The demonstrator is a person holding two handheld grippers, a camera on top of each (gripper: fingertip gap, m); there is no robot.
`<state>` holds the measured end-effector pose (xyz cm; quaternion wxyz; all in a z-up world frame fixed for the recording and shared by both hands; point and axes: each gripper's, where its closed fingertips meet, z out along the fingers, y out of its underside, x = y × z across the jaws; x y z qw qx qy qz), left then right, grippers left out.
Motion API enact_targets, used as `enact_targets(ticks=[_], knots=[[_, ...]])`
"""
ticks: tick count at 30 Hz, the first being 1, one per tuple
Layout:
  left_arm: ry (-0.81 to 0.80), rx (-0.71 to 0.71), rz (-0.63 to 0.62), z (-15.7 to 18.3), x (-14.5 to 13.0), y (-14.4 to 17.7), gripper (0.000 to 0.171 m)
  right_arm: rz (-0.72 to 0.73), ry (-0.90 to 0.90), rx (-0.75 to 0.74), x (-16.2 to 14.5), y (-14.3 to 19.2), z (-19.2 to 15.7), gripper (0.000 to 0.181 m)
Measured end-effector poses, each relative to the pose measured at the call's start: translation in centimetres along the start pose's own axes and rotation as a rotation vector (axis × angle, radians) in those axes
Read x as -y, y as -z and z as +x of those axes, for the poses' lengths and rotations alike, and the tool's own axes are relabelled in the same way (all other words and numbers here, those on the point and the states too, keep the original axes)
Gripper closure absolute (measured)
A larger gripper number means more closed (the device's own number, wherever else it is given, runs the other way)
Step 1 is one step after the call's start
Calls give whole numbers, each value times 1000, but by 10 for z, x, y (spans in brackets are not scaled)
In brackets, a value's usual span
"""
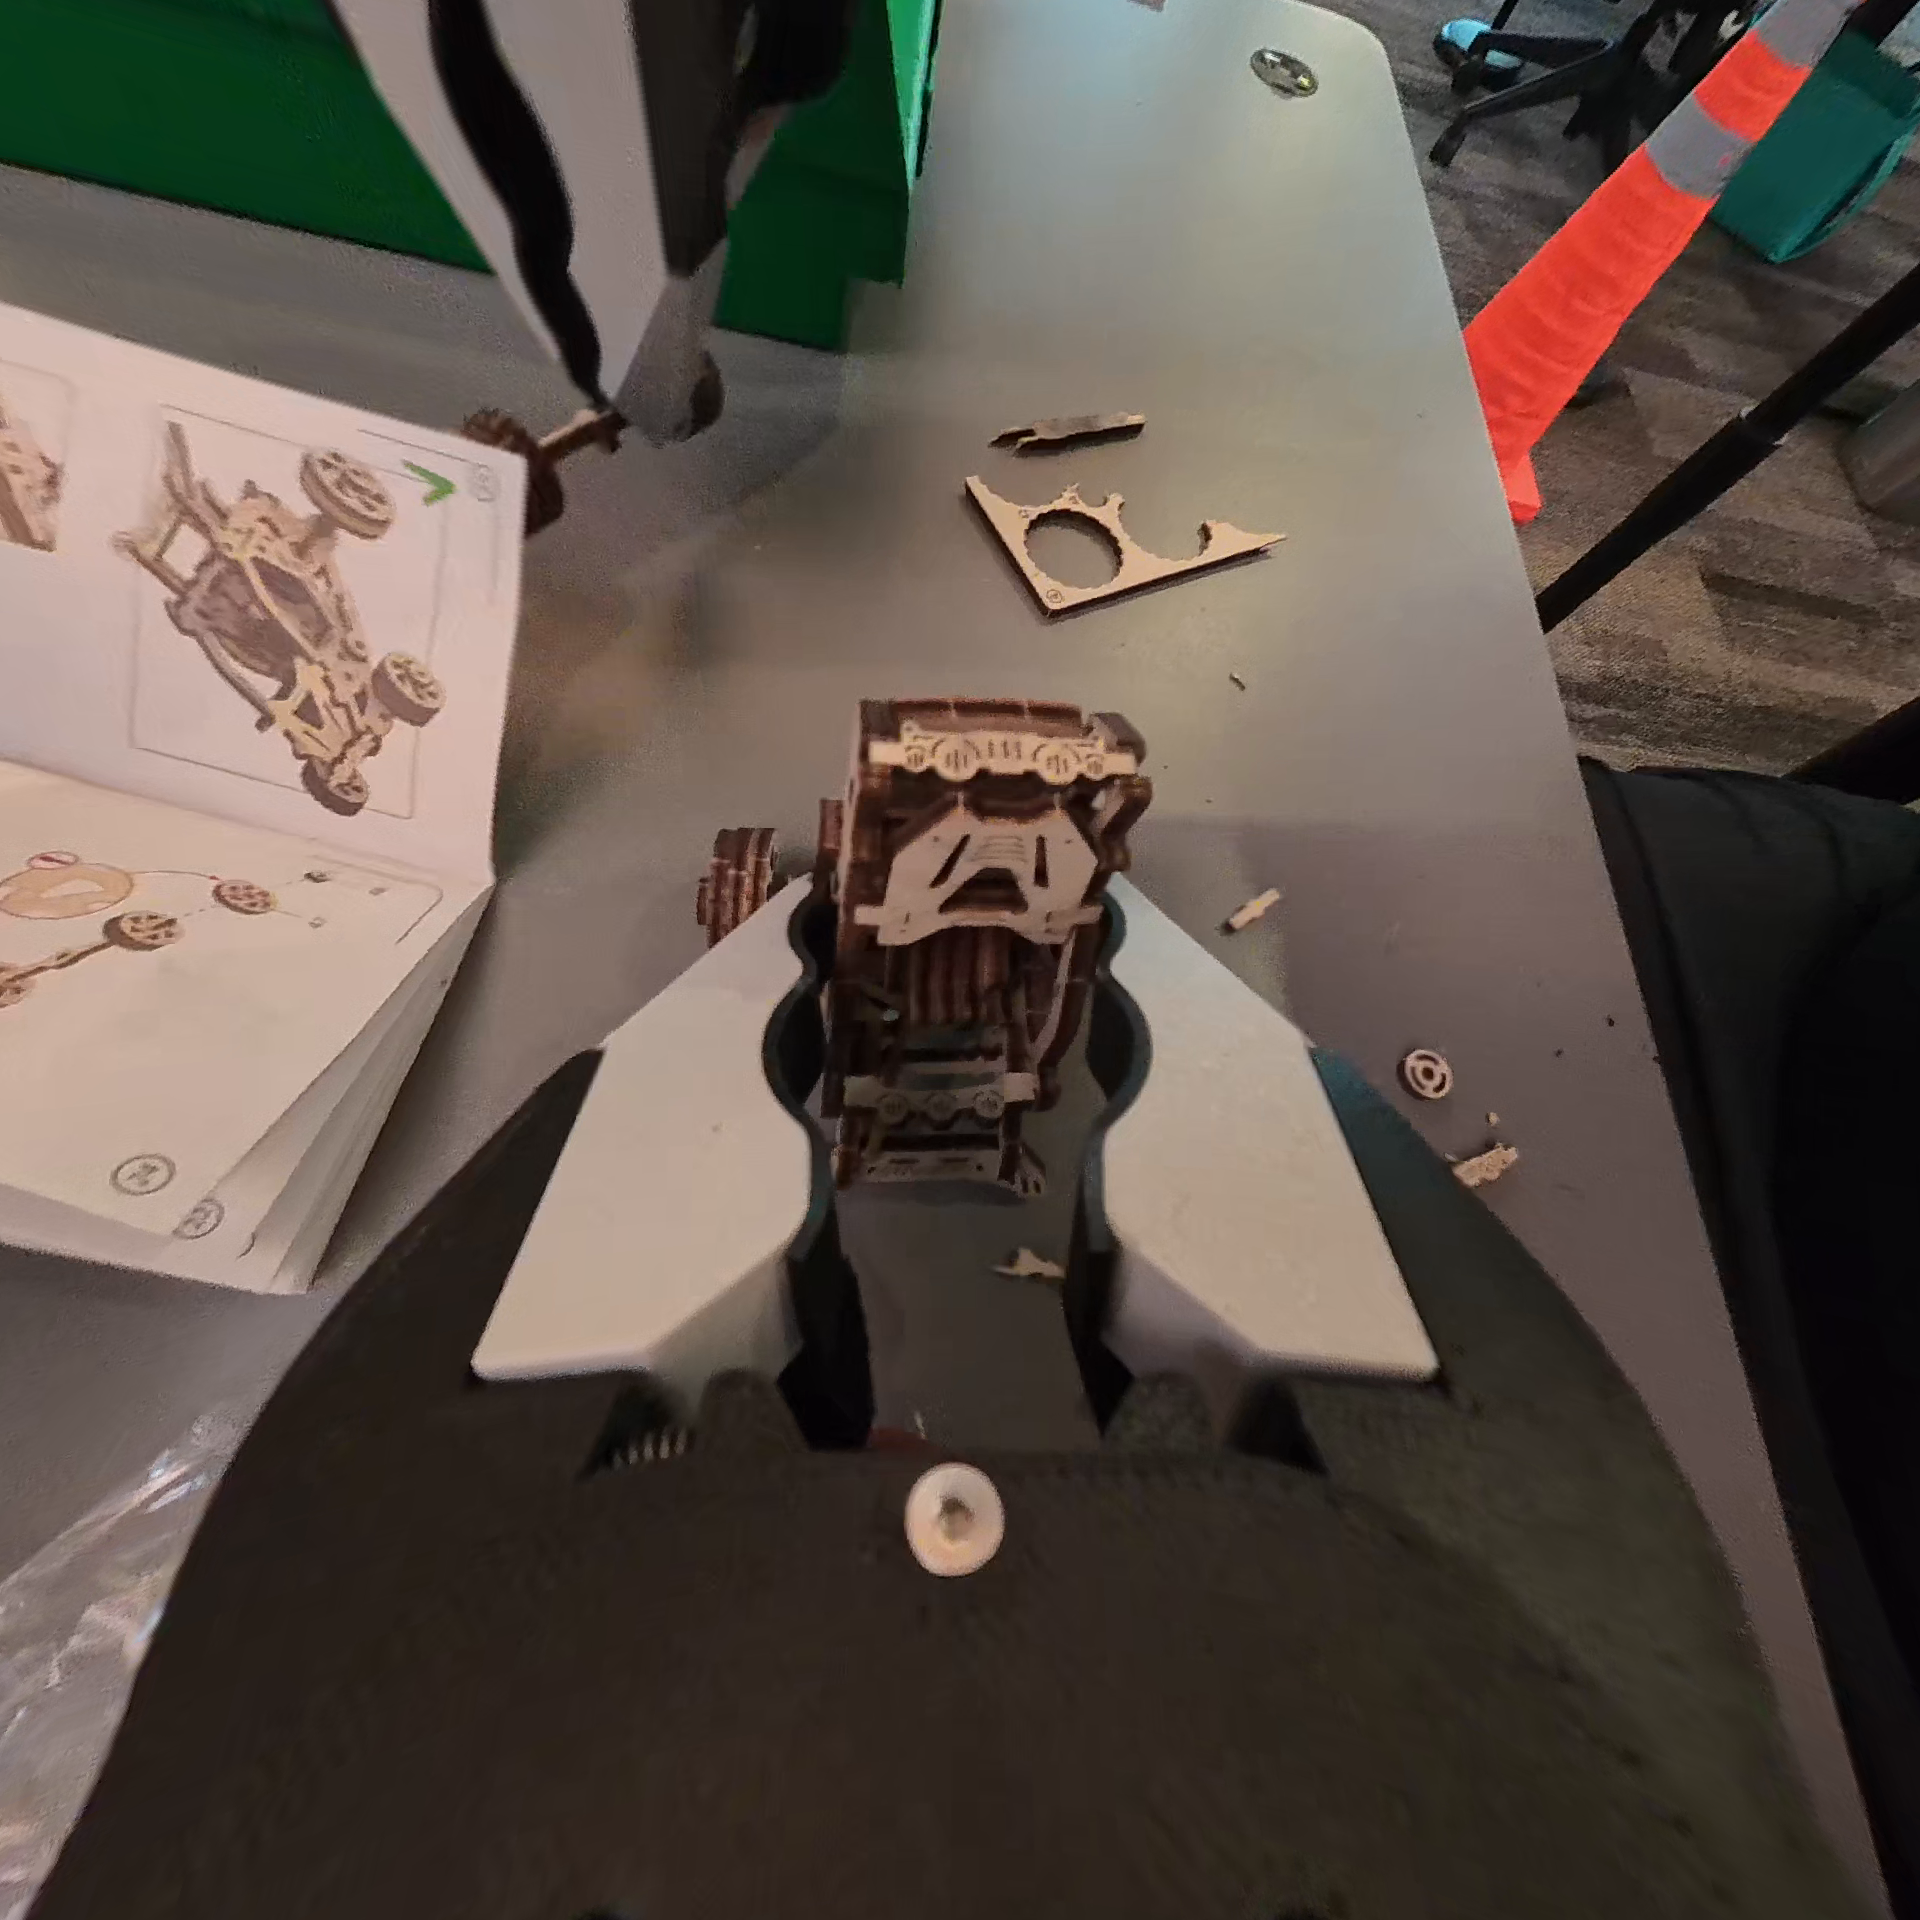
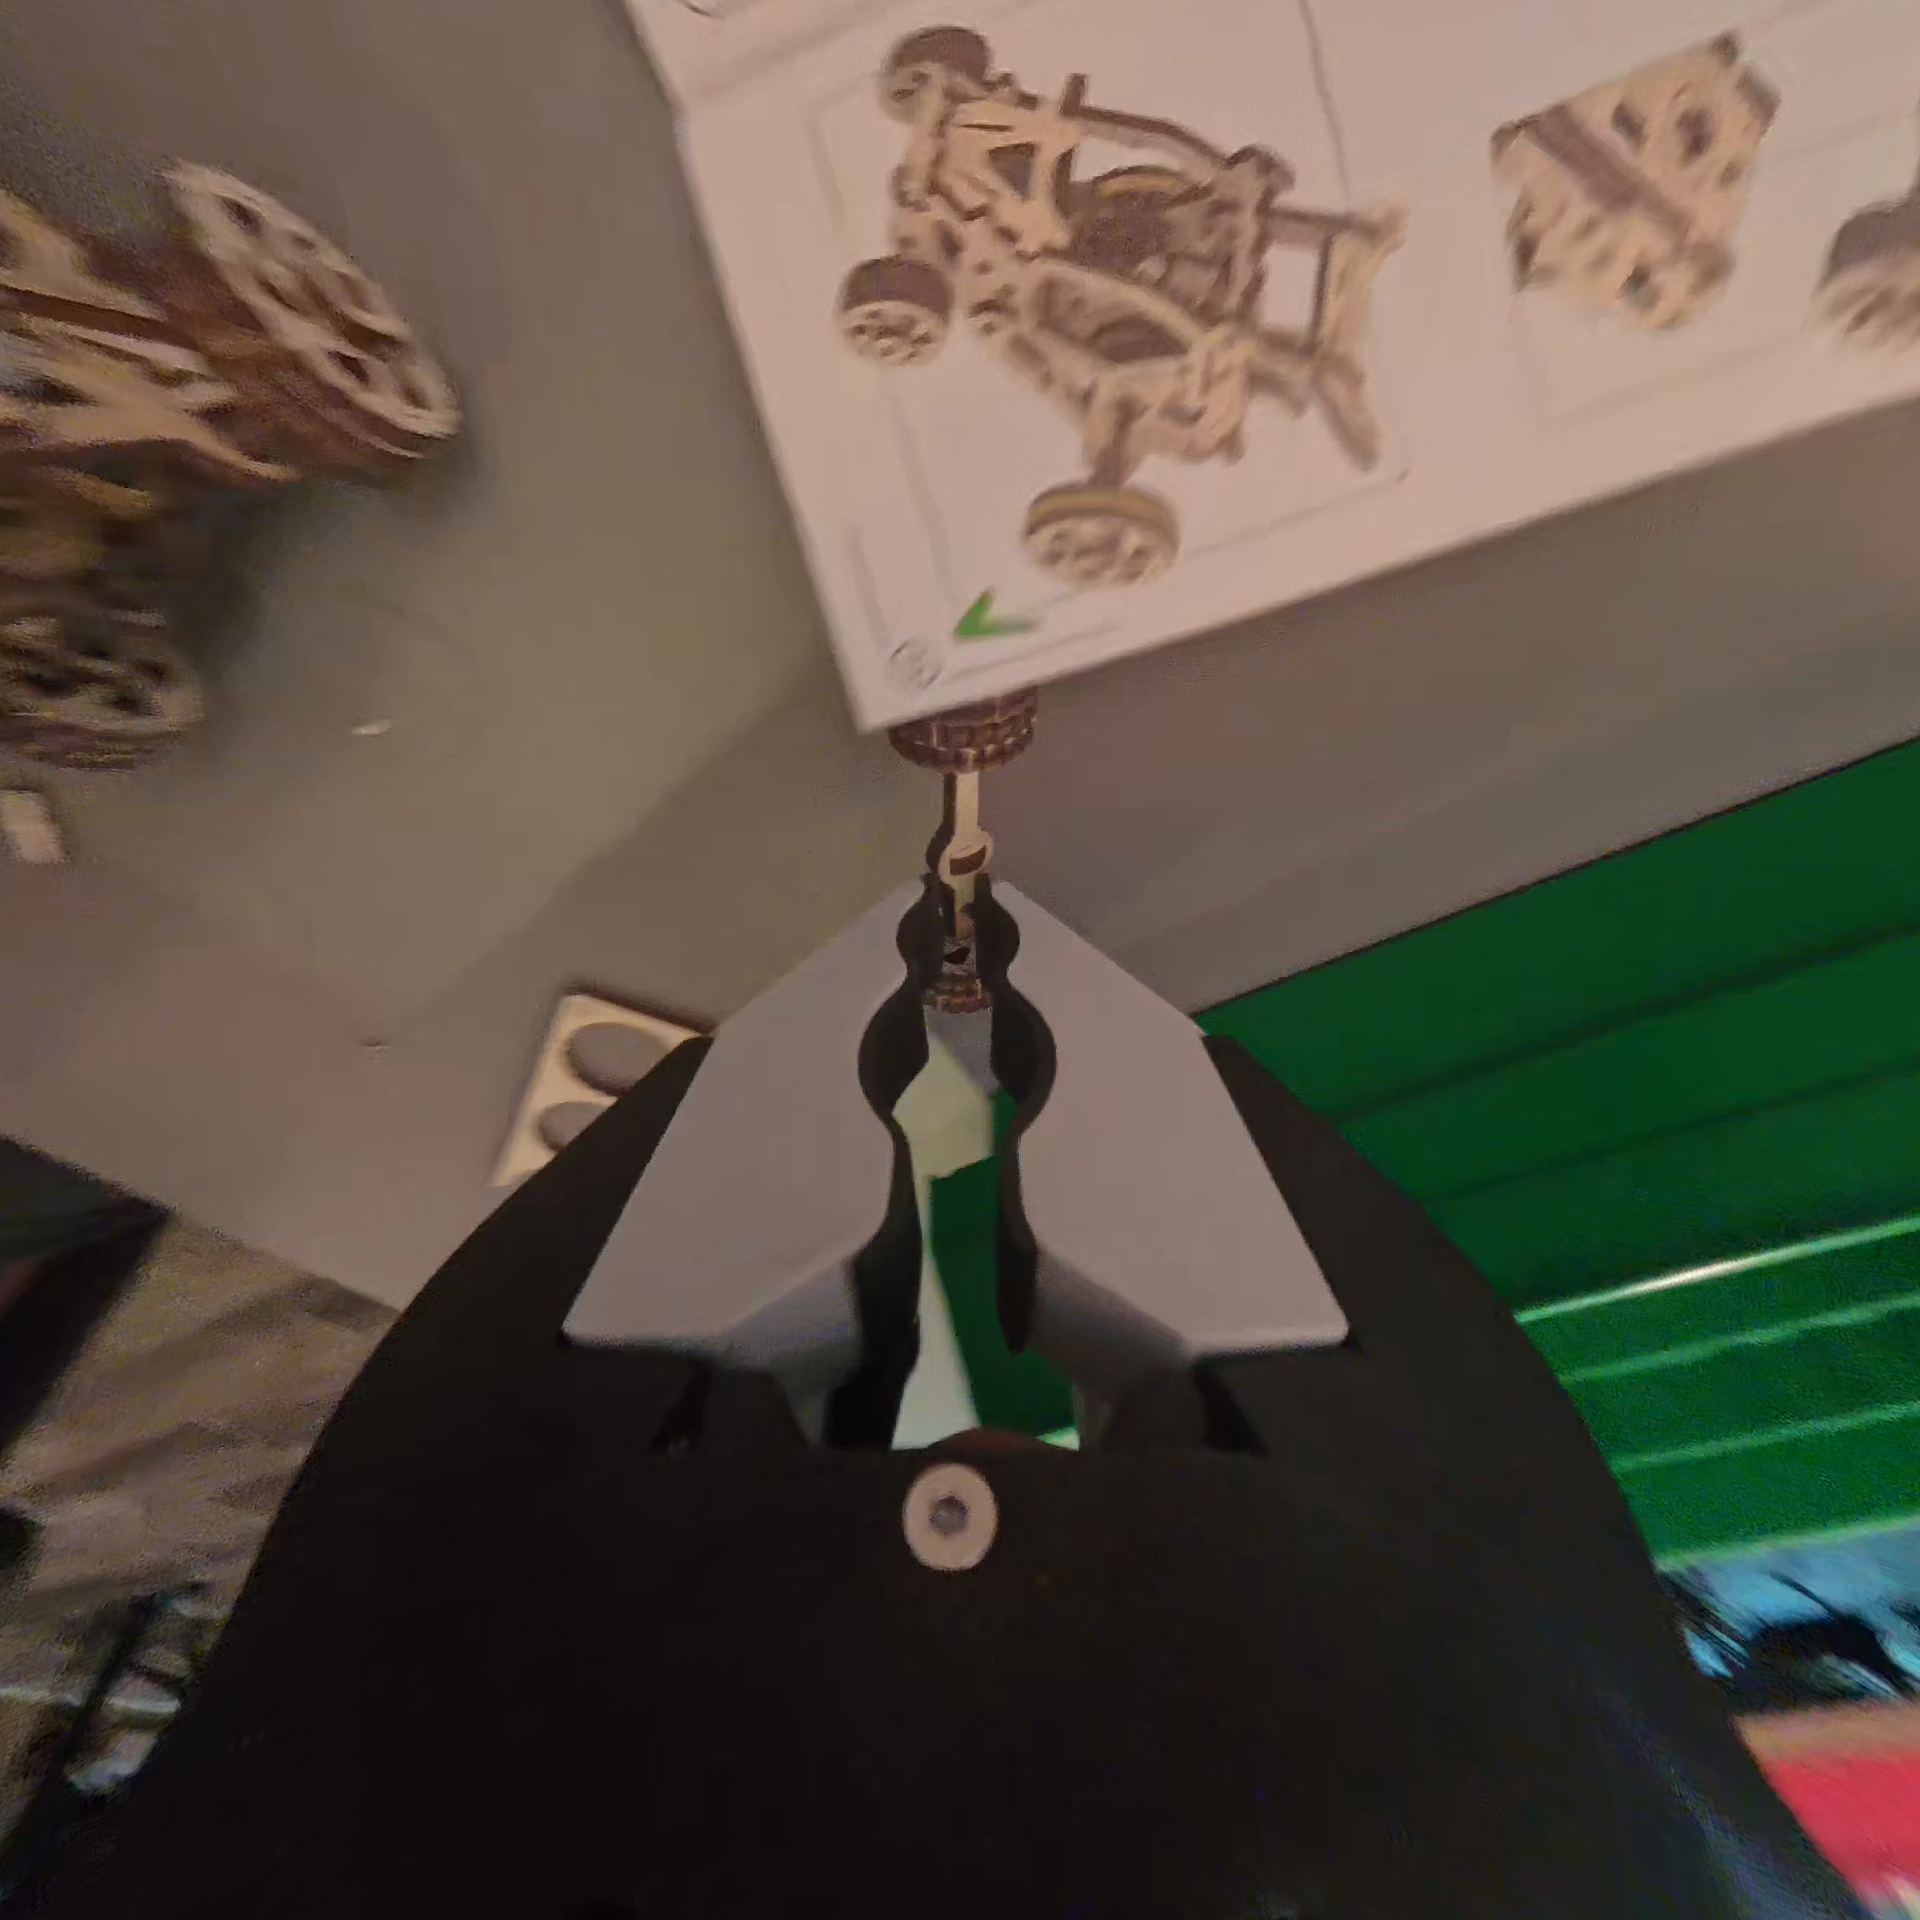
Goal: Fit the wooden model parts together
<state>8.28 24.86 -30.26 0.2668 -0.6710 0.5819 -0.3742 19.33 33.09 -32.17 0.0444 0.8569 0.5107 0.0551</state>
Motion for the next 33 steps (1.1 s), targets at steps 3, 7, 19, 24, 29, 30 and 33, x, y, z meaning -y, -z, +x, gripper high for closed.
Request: enact_targets(ticks=[3, 7, 19, 24, 29, 30, 33], knots=[[-10, 2, 1, 6, 2, -5, 125, 147, -112, 109, -6, 18, -29, 178], [2, -12, 16, 11, 5, -8, 113, 333, -195, 237, -8, 35, -65, 179], [30, -204, 334, 38, 99, 56, 126, 546, -81, 109, 3, 99, -121, 178], [57, -245, 345, 46, 108, 51, 148, 574, -52, 71, 6, 111, -132, 178], [66, -245, 395, 51, 111, 54, 152, 605, -53, 74, 5, 114, -137, 178], [83, -256, 411, 51, 112, 56, 152, 623, -59, 75, 6, 116, -138, 178], [139, -310, 493, 51, 118, 65, 152, 698, -77, 98, 10, 126, -140, 177]])
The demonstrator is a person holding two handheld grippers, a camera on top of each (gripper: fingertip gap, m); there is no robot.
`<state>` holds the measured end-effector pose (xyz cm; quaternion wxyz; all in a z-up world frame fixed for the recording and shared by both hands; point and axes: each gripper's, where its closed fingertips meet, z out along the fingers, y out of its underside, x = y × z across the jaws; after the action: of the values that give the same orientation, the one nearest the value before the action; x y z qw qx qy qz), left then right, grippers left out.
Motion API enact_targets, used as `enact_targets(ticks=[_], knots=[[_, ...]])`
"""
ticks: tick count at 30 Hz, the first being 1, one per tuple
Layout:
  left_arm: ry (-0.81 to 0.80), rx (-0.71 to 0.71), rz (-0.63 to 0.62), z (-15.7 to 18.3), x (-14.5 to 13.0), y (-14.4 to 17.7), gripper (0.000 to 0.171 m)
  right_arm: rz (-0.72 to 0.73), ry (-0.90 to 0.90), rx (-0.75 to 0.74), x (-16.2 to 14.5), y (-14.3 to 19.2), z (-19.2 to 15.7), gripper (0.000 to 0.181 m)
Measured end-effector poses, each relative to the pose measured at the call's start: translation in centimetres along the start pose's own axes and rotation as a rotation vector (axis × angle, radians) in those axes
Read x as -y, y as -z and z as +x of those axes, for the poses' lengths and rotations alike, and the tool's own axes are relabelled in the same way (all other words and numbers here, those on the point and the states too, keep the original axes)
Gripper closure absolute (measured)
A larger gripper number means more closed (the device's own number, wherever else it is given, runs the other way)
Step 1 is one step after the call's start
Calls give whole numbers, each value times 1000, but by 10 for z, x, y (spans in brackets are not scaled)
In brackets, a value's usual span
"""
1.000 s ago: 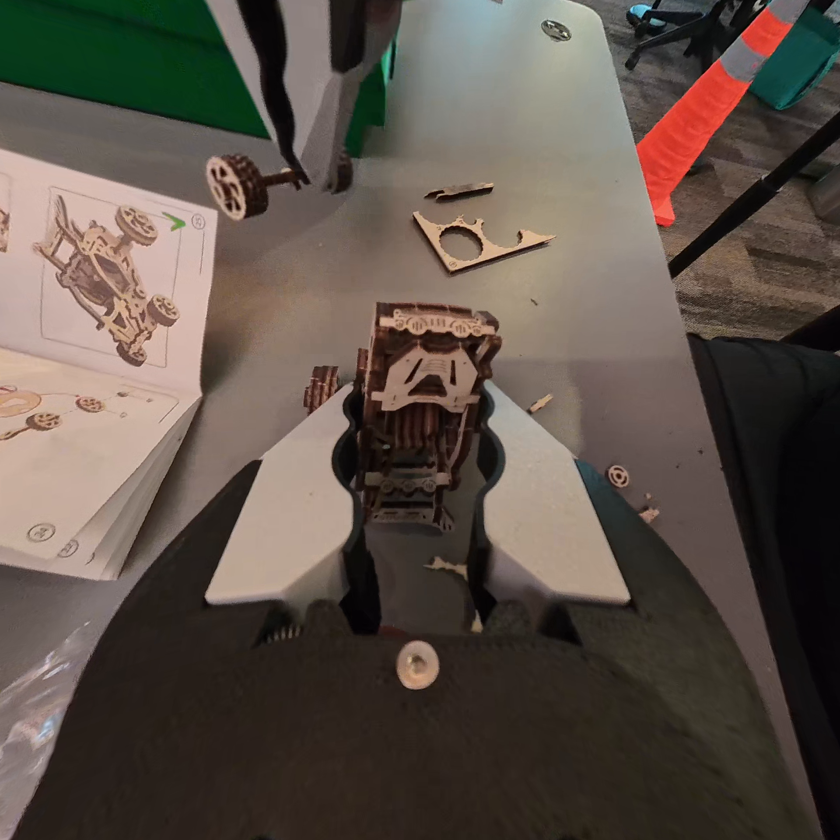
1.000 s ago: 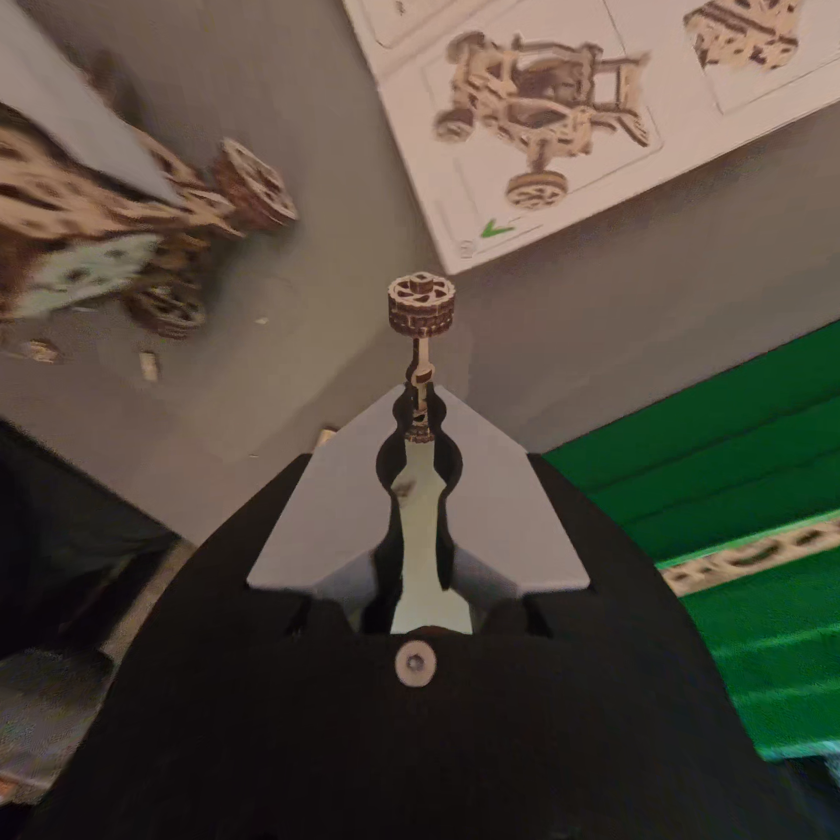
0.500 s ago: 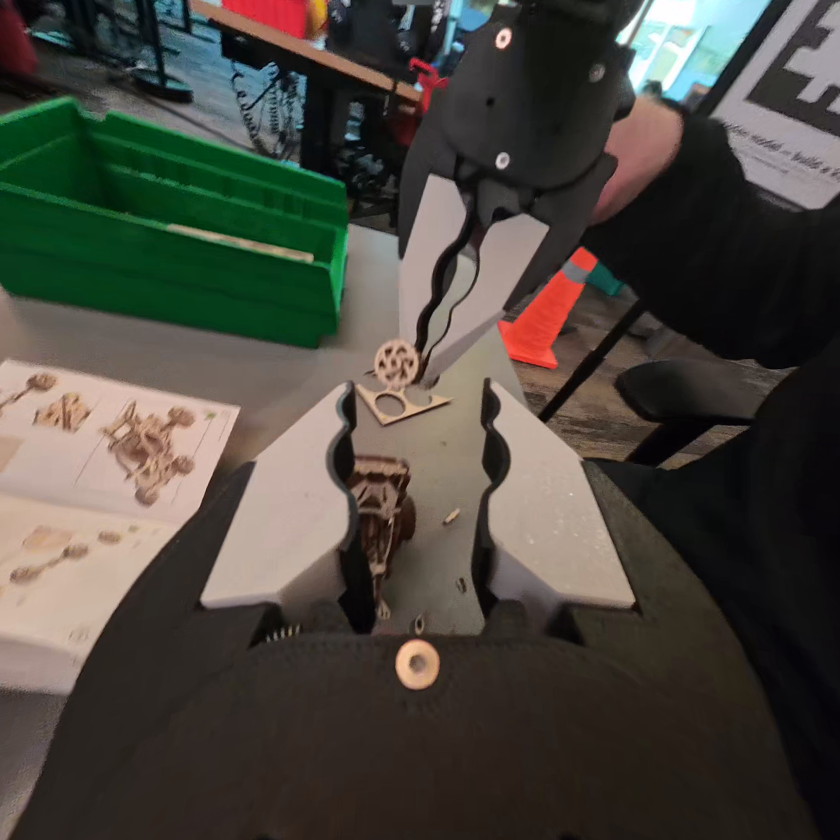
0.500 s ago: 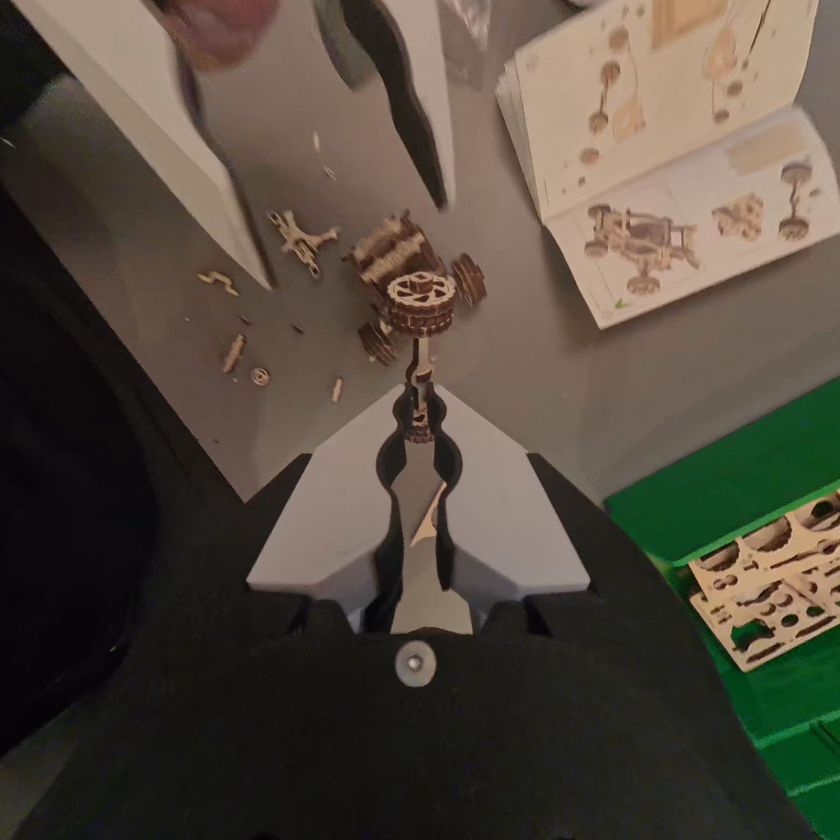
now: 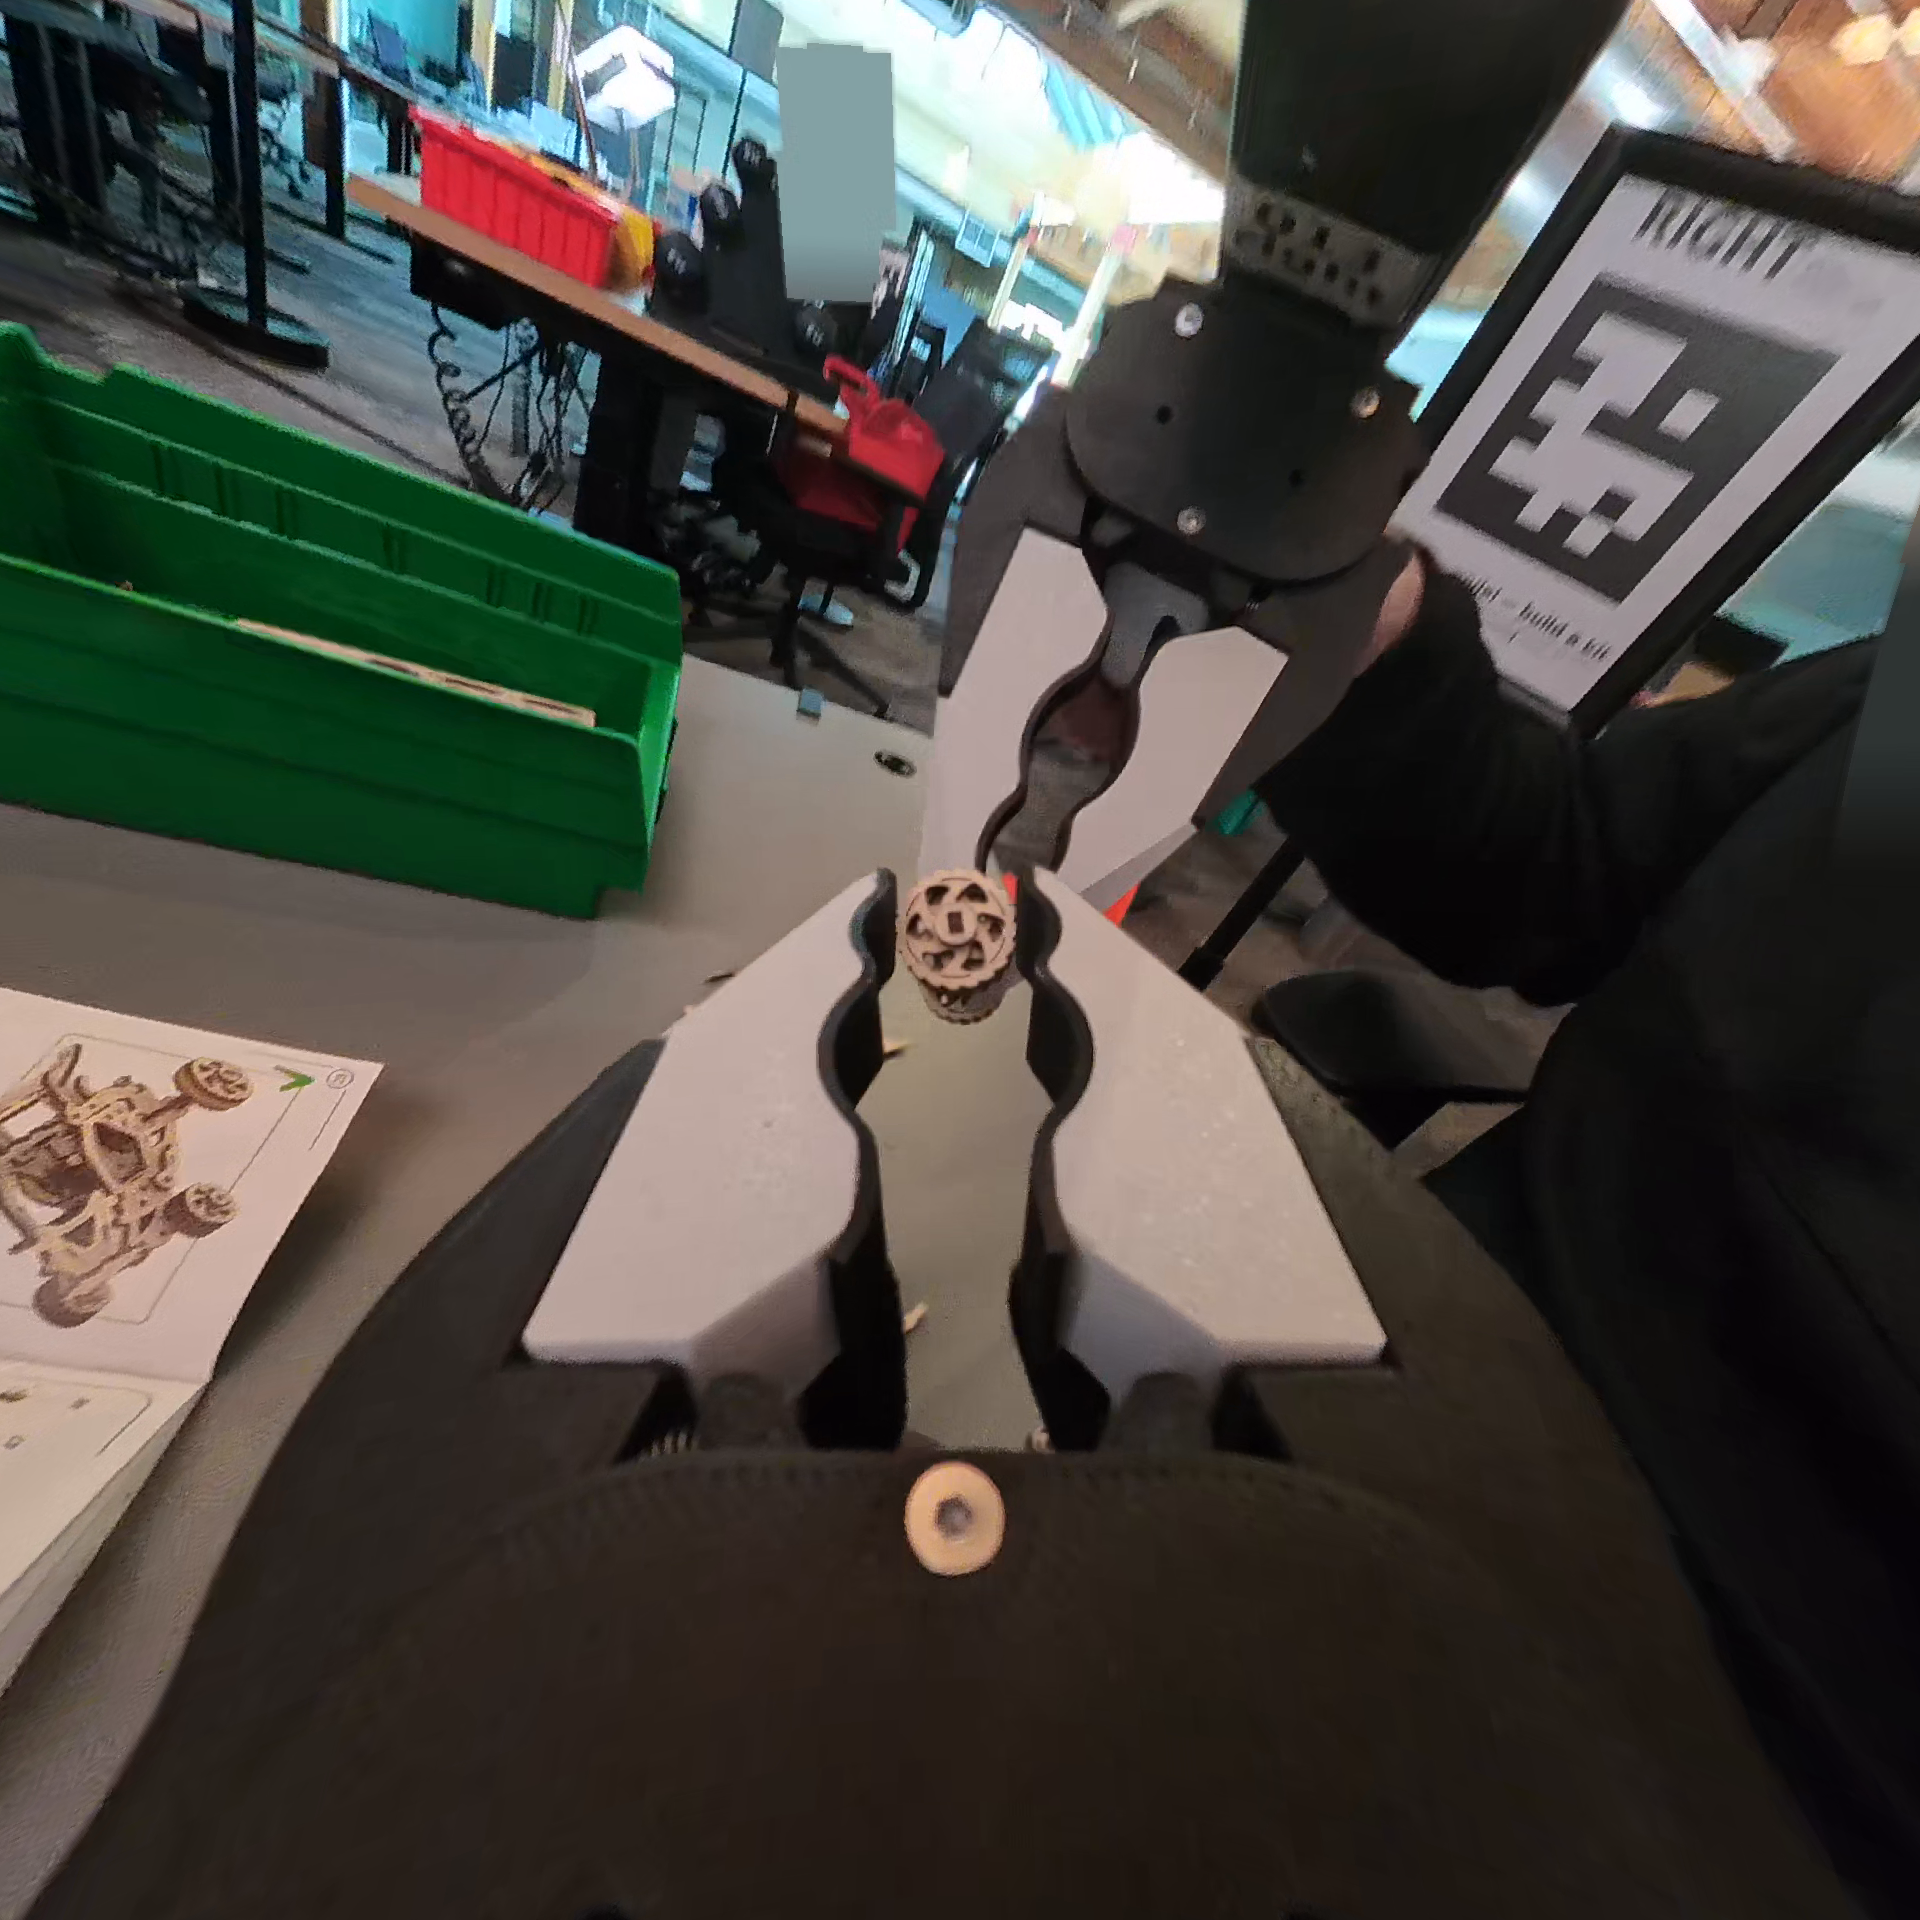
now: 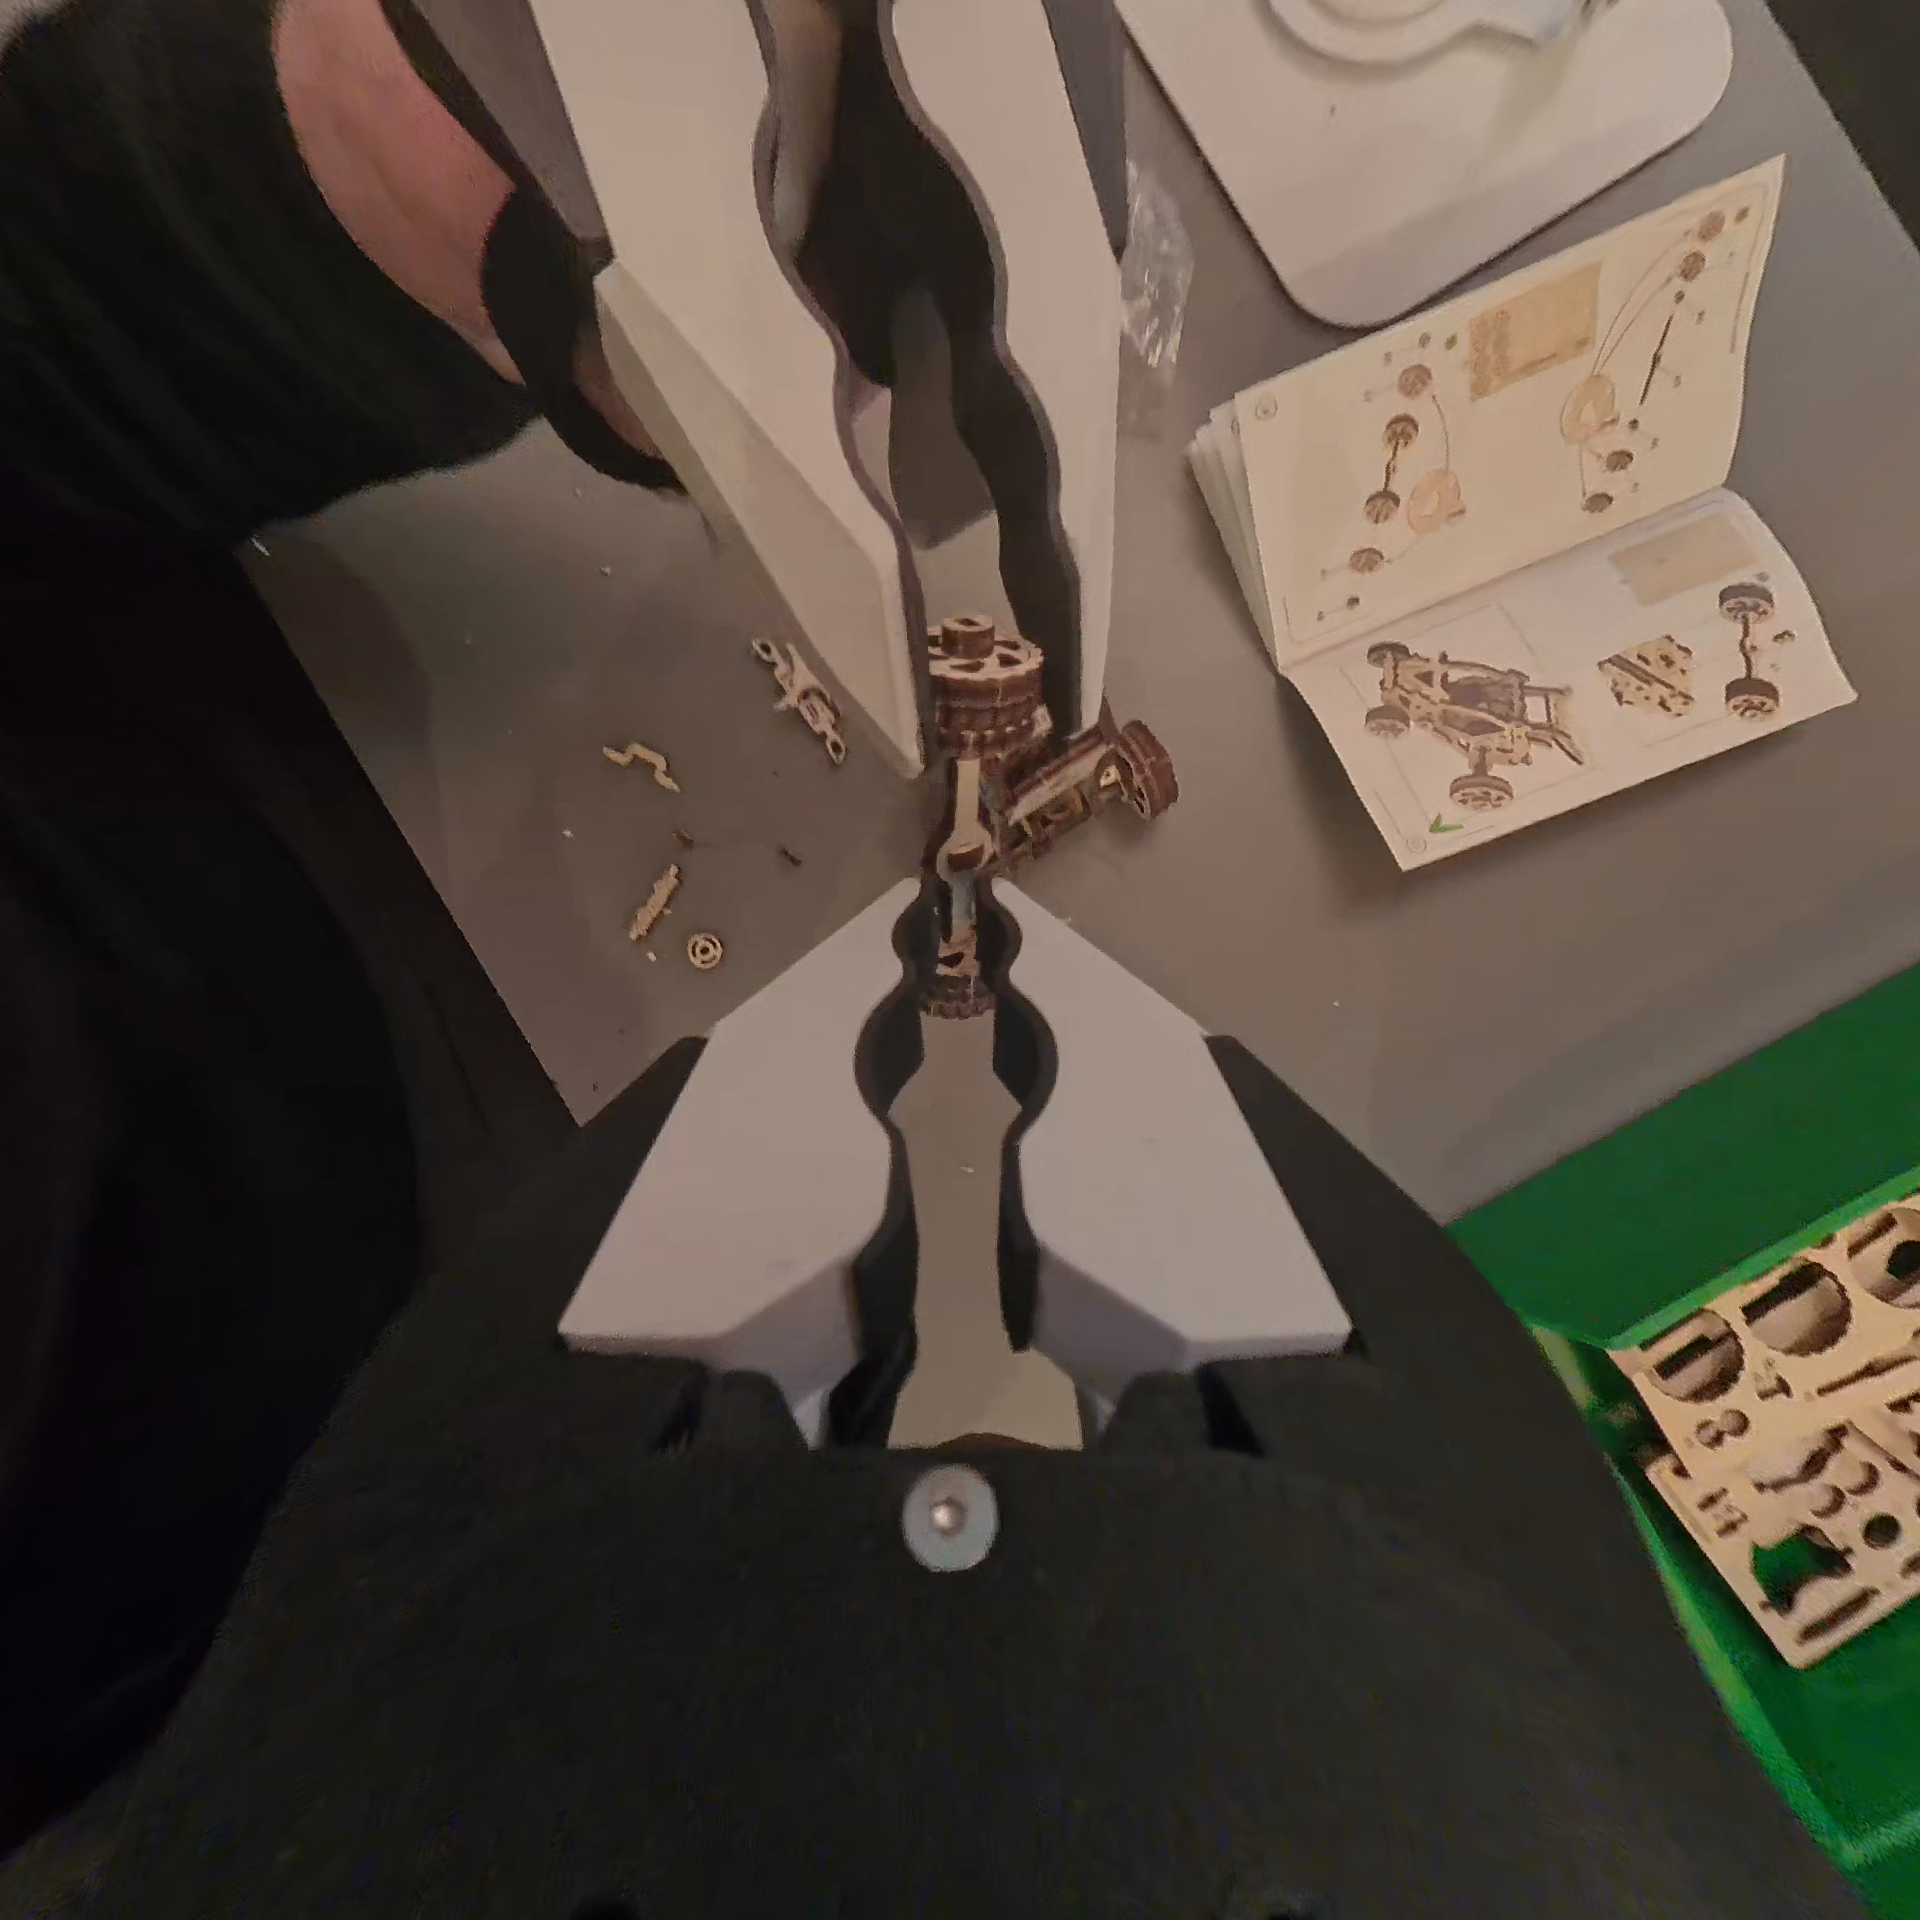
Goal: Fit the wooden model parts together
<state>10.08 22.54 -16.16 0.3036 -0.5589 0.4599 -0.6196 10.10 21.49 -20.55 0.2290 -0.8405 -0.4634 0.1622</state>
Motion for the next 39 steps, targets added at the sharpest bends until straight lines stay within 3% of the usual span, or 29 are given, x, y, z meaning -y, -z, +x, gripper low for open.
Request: enact_targets(ticks=[6, 10, 13, 20, 25, 26, 28, 29, 34, 37, 39], knots=[[146, -150, 173, 6, 20, 11, 153, 207, -94, 42, 17, 17, -2, 153], [214, -227, 197, 8, 21, 9, 153, 358, -89, 45, 22, 28, -6, 156], [254, -243, 230, 5, 25, 10, 152, 420, -36, 23, 23, 38, -16, 140], [310, -258, 227, 3, 27, 9, 152, 425, 19, -227, 16, 39, -3, 161], [325, -261, 244, -1, 25, 9, 152, 477, -54, -218, 16, 36, -1, 162], [311, -247, 230, -2, 22, 9, 151, 491, -80, -204, 16, 36, -1, 162], [267, -197, 196, -7, 16, 14, 130, 530, -147, -174, 14, 37, 2, 162], [230, -143, 157, -14, 8, 18, 128, 549, -189, -152, 12, 37, 3, 162], [-18, 150, -197, -46, -56, 24, 102, 601, -416, -64, -6, 21, 17, 162], [-151, 254, -406, -58, -92, 18, 99, 610, -542, 3, -16, 1, 21, 162], [-165, 257, -424, -60, -101, 10, 106, 594, -602, 49, -22, -13, 23, 162]])
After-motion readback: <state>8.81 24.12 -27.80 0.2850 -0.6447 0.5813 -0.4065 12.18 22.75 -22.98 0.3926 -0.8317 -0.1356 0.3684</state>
